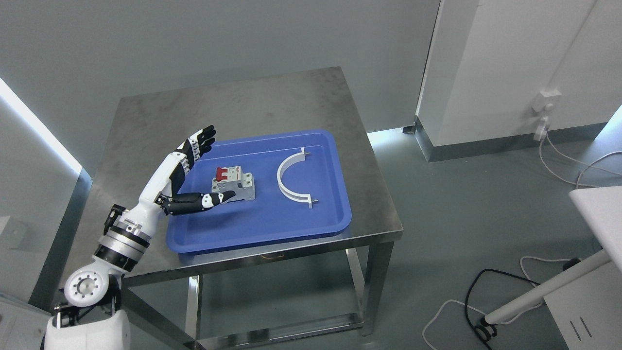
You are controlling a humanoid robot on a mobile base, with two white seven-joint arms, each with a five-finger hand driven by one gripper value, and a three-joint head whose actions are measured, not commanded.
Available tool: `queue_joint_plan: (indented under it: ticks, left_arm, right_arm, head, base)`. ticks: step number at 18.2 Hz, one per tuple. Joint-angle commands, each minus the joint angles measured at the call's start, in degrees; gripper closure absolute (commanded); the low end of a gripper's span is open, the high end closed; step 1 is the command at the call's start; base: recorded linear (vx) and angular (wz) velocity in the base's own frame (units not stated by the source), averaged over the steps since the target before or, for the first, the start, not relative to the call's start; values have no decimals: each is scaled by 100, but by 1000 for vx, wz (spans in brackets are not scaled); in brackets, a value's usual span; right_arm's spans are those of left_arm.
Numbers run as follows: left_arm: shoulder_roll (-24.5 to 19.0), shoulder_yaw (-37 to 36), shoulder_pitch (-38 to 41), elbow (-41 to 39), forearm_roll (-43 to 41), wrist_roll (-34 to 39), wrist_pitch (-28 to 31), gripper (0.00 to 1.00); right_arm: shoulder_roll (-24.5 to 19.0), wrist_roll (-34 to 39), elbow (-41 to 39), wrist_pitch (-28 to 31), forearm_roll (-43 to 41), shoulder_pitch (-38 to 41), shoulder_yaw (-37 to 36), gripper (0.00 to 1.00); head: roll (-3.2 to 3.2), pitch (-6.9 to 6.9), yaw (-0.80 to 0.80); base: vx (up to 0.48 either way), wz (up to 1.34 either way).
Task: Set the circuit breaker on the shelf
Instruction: 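Reach the left hand toward the grey circuit breaker in the blue tray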
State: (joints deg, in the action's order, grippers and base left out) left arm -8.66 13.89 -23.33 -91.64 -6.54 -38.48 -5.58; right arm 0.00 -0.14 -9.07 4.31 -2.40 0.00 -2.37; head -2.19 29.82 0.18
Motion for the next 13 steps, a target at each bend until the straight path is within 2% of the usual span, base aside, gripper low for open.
queue_joint_plan:
  ticks: [1, 3, 5, 6, 10, 13]
  left_arm:
    - [-769, -843, -620, 699, -1252, -107, 223, 5]
    - [-804, -932, -611, 700, -1700, -299, 303, 9]
    - [-813, -853, -629, 700, -1904, -1087, 303, 19]
    - [-821, -818, -663, 700, -1904, -1248, 303, 21]
    - [-813, -774, -865, 743, -1974, -1294, 312, 30]
    - [-804, -721, -1225, 1050, -2272, -1267, 303, 31]
  right_arm:
    - [100, -3, -7, -159, 3, 97, 0, 0]
    - [100, -3, 1, -159, 3, 97, 0, 0]
    - [100, -3, 1, -159, 3, 97, 0, 0]
    - [100, -3, 1, -159, 3, 97, 0, 0]
    - [100, -3, 1, -159, 3, 97, 0, 0]
    - [100, -3, 1, -159, -6, 97, 0, 0]
  head:
    - [0, 0, 0]
    - [0, 0, 0]
    - [0, 0, 0]
    - [0, 0, 0]
    - [0, 0, 0]
    - [0, 0, 0]
  base:
    - [0, 0]
    - [0, 0]
    - [0, 0]
    - [0, 0]
    - [0, 0]
    - [0, 0]
